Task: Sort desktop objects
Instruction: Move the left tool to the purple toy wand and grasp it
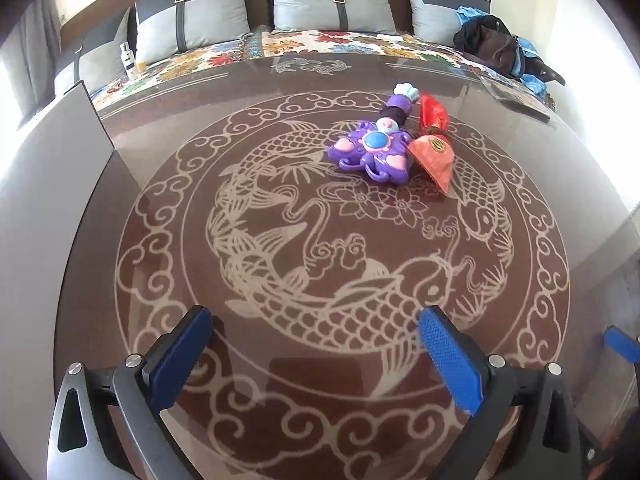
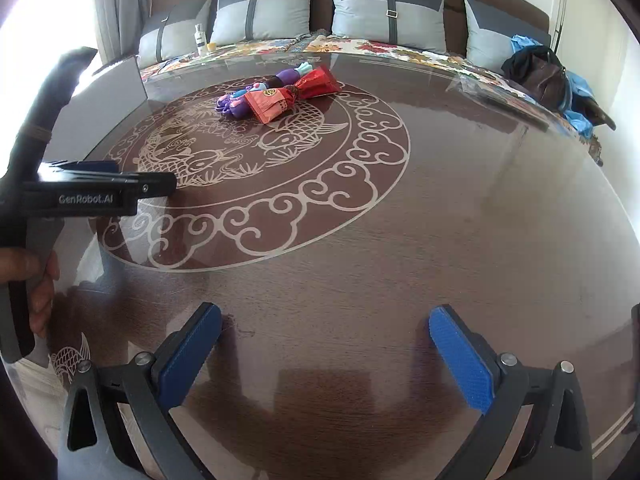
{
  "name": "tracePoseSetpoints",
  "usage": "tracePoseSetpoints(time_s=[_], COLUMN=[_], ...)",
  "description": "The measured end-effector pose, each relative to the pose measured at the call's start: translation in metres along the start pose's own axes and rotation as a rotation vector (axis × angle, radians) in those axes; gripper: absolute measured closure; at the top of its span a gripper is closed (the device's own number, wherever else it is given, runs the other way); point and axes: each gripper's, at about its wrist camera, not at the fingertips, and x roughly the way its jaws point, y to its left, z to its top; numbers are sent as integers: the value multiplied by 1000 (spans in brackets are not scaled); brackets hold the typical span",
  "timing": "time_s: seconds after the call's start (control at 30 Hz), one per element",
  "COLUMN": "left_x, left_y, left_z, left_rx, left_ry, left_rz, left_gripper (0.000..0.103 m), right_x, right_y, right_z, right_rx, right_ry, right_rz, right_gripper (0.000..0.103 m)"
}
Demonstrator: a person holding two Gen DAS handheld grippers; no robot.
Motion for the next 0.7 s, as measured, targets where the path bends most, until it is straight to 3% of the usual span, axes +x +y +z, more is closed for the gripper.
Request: tracePoseSetpoints(time_s=[0.33, 0.7], left_x=[42, 71], left_y=[-12, -34], left_z=[66, 113], left_rx=[82, 122], left_ry=[-12, -13], left_rz=[-52, -73], left_gripper=[0, 0], right_x=[0, -1], right_y=[0, 1], right_z=[0, 0], right_rx=[0, 0], right_ry=[0, 0], right_rz=[0, -1], right_gripper=[0, 0])
